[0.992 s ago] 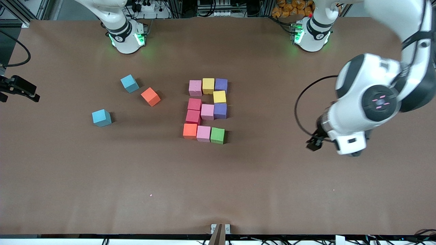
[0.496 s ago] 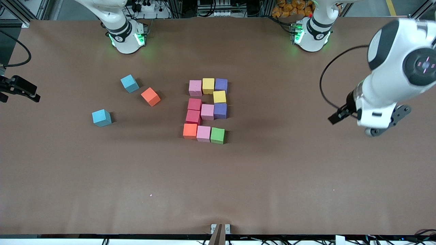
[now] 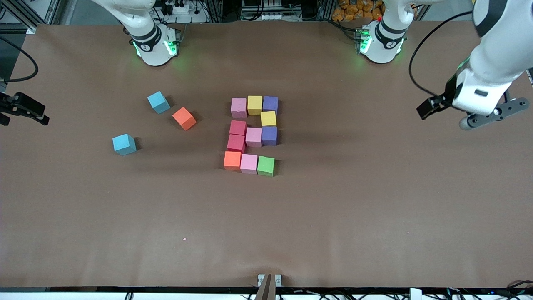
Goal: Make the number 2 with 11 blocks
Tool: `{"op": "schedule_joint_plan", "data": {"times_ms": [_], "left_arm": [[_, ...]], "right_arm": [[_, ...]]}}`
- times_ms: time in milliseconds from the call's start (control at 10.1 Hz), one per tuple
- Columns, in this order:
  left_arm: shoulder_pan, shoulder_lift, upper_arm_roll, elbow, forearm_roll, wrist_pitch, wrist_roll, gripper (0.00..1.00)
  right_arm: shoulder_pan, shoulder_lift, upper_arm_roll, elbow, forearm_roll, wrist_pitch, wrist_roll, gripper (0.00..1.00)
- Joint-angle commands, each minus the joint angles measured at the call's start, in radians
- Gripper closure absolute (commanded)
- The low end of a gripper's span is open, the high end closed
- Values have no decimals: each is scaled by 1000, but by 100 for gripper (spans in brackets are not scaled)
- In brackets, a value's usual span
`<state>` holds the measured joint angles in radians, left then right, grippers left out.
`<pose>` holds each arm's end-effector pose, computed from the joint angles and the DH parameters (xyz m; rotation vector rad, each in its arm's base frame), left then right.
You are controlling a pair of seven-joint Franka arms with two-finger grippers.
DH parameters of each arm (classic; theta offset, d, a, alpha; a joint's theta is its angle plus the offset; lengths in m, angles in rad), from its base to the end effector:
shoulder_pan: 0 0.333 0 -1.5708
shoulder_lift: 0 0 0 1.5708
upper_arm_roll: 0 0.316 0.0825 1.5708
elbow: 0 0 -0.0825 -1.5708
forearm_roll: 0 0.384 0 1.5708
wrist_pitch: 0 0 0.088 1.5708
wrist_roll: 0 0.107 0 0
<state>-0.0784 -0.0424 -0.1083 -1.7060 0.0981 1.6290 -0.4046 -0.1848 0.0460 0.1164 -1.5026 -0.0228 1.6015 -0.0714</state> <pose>0.5356 -0.0922 0.5892 -3.0167 -0.3189 0.0053 0.5708 -0.0432 0.6339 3.1194 0.0044 0.0809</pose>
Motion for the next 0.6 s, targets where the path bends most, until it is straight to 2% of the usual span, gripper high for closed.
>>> {"op": "schedule_joint_plan", "data": {"times_ms": [0,99,298,496], "left_arm": [[-8,-16,13,55,-43,-10,134,0],[-9,-14,13,92,-67,-46,145,0],[-14,-16,30,130,-95,-113,287,0],[-15,-16,45,155,-114,-123,312,0]], "right_arm": [[2,3,0,12,11,-2,-2,0],[2,3,0,12,11,-2,-2,0],[2,3,0,12,11,-2,-2,0],[2,3,0,12,11,0,-2,0]]}}
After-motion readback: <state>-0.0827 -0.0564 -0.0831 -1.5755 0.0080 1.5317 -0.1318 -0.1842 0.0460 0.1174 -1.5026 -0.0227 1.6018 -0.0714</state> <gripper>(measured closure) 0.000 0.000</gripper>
